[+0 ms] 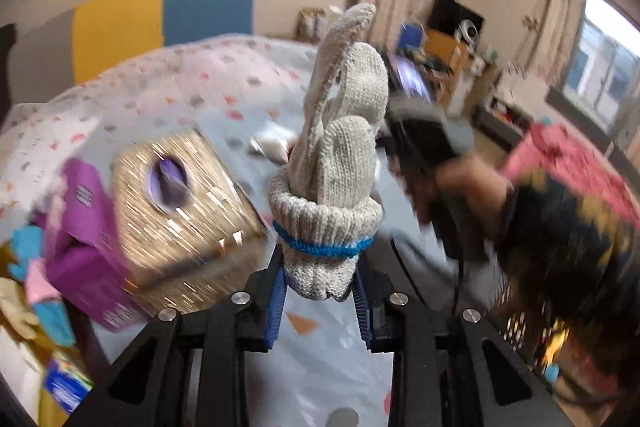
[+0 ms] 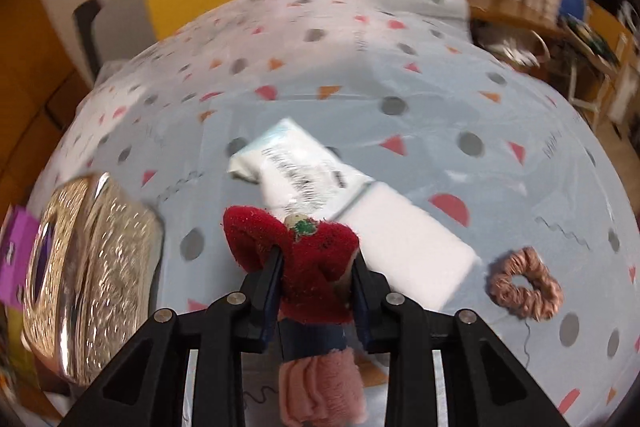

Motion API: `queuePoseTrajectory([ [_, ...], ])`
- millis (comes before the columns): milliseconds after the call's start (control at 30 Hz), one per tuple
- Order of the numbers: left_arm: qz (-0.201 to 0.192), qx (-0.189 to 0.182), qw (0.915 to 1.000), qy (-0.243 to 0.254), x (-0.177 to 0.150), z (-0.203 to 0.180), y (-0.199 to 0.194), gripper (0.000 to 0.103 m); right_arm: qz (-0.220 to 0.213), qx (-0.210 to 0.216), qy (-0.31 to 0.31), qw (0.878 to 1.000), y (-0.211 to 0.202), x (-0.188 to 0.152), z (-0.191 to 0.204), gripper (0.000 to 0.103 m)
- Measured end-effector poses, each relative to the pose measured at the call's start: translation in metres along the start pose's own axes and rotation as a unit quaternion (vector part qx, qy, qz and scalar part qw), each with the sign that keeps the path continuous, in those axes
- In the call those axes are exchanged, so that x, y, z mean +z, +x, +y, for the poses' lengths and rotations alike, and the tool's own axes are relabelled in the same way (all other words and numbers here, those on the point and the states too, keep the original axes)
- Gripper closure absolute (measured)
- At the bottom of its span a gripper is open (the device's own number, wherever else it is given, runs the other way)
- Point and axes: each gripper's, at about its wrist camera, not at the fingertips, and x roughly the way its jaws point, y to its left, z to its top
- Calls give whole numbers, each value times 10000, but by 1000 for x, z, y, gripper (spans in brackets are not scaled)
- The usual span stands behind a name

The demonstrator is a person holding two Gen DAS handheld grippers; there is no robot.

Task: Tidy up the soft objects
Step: 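Place the white glove in the gold tray with the left gripper while the right gripper holds the red slipper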

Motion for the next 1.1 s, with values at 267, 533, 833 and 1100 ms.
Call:
queuePoseTrajectory([
  [267,-601,477,9955,-556,34,57,-44,73,222,-58,-587,9980,15,-8,24,73],
  [533,-813,1253,9758,-1596,20,154,-80,72,208,-100,-597,9980,15,-8,22,73],
  [833,-528,2400,9184,-3100,-54,276,-118,72,204,-121,-677,9974,16,-8,25,73],
  [1100,60,2807,8853,-3707,-93,340,-109,72,209,-145,-741,9969,16,-8,27,73],
])
